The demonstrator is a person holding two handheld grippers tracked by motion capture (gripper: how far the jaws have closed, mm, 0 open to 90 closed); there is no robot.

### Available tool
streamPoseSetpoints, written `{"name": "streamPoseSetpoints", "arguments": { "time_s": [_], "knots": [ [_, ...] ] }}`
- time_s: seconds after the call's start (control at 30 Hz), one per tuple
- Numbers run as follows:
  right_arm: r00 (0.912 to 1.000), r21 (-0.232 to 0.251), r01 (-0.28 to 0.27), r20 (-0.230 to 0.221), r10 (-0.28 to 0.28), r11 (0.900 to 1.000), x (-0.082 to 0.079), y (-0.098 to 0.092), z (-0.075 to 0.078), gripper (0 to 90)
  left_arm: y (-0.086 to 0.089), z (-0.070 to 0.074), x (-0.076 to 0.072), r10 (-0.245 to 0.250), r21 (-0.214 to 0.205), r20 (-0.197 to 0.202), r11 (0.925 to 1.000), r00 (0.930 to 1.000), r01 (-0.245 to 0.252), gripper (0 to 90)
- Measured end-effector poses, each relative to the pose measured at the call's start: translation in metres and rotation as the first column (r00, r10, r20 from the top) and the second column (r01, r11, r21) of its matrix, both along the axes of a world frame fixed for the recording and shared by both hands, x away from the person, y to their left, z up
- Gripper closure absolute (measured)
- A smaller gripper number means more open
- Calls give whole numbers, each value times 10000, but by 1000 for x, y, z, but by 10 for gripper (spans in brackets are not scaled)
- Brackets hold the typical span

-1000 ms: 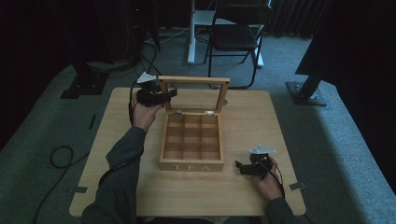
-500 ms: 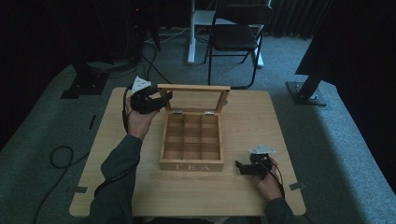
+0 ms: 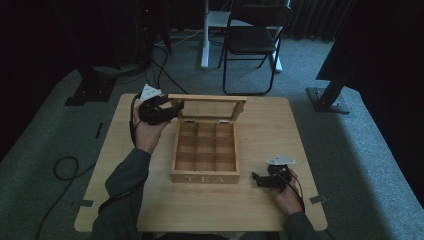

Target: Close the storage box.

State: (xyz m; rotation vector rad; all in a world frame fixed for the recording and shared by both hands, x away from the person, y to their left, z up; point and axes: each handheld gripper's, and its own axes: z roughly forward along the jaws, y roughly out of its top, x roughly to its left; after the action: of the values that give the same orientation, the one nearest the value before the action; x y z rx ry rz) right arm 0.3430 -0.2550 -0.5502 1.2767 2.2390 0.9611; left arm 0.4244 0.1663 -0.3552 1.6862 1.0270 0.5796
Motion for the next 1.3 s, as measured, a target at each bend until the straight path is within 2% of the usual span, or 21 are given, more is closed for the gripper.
{"name": "streamPoseSetpoints", "arguments": {
  "time_s": [0.23, 0.57, 0.77, 0.97, 1.3],
  "knots": [
    [10000, 8, 24, -13, -24, 10000, 0, 0, 0, 130, -1, 0, -6, 49, 135, -144, 9999, 9999, -47, 354],
    [10000, 9, 28, 2, -28, 10000, 0, 0, 0, 130, -1, -3, -12, 42, -3, -278, 10000, 9996, -42, 375],
    [10000, 7, 22, -13, -22, 10000, 0, 0, 0, 130, -2, -3, -16, -7, 42, -272, 10000, 9996, 8, 418],
    [10000, 14, 34, -13, -34, 10000, 0, 0, 0, 130, -4, -4, -23, 143, 263, -210, 9996, 9997, -138, 440],
    [10000, 11, 33, -4, -33, 10000, 0, 0, 0, 130, -4, -8, -31, 250, 247, -216, 9994, 9995, -245, 465]
  ]
}}
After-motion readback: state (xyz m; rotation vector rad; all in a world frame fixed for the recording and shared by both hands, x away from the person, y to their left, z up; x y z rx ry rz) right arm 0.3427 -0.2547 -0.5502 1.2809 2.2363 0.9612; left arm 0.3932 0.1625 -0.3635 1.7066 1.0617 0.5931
